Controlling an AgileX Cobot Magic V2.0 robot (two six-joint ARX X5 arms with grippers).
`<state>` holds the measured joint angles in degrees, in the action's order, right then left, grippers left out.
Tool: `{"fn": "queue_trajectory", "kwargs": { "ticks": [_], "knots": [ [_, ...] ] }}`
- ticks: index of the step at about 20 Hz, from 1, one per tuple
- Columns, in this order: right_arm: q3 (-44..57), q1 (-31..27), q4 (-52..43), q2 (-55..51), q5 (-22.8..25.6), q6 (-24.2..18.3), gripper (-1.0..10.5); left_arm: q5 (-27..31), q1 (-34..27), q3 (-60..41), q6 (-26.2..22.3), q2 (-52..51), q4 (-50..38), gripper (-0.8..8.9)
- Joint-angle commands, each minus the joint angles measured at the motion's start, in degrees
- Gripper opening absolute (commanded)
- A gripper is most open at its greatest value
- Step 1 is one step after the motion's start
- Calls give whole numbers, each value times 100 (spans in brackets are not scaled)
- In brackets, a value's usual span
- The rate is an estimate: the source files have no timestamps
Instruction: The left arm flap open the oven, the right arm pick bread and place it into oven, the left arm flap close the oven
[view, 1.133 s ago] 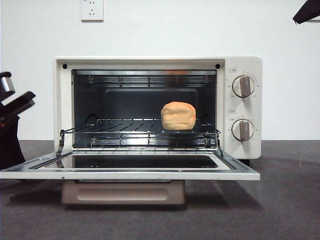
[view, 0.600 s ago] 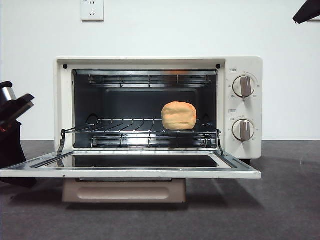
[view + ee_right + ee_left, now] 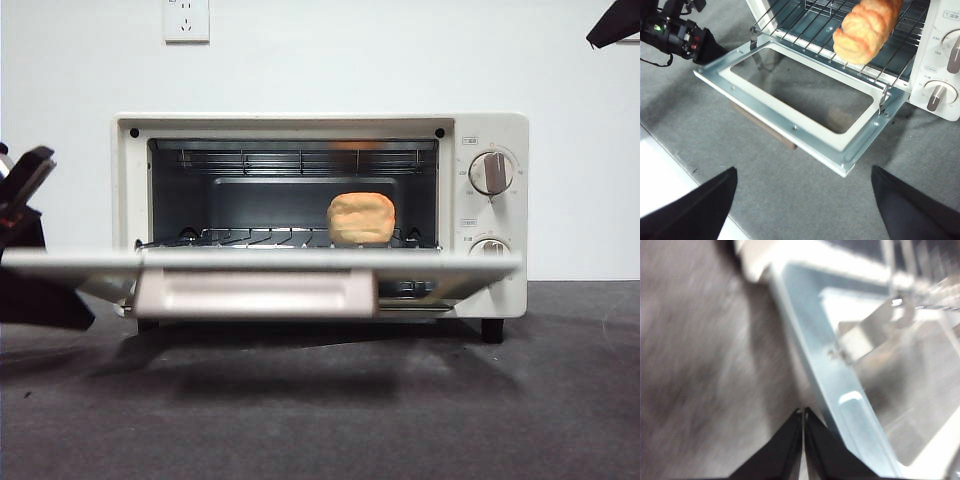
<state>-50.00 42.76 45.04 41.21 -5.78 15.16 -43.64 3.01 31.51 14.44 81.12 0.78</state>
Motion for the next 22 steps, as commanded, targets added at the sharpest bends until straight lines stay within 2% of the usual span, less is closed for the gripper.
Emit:
{"fn": "queue_trajectory", "kwargs": {
  "ticks": [1,8,14,22],
  "knots": [
    [-111,55,-24,24,28,-52,427,-426,39,79,258,-133,-459,15],
    [-111,55,-22,24,26,-15,427,-424,-118,79,765,-485,-1276,16],
    [-111,55,-22,26,26,-15,427,-420,-245,79,990,-767,-1873,16],
    [-111,55,-24,26,144,-17,427,-420,-249,81,1054,-1147,-1836,16]
  ]
}}
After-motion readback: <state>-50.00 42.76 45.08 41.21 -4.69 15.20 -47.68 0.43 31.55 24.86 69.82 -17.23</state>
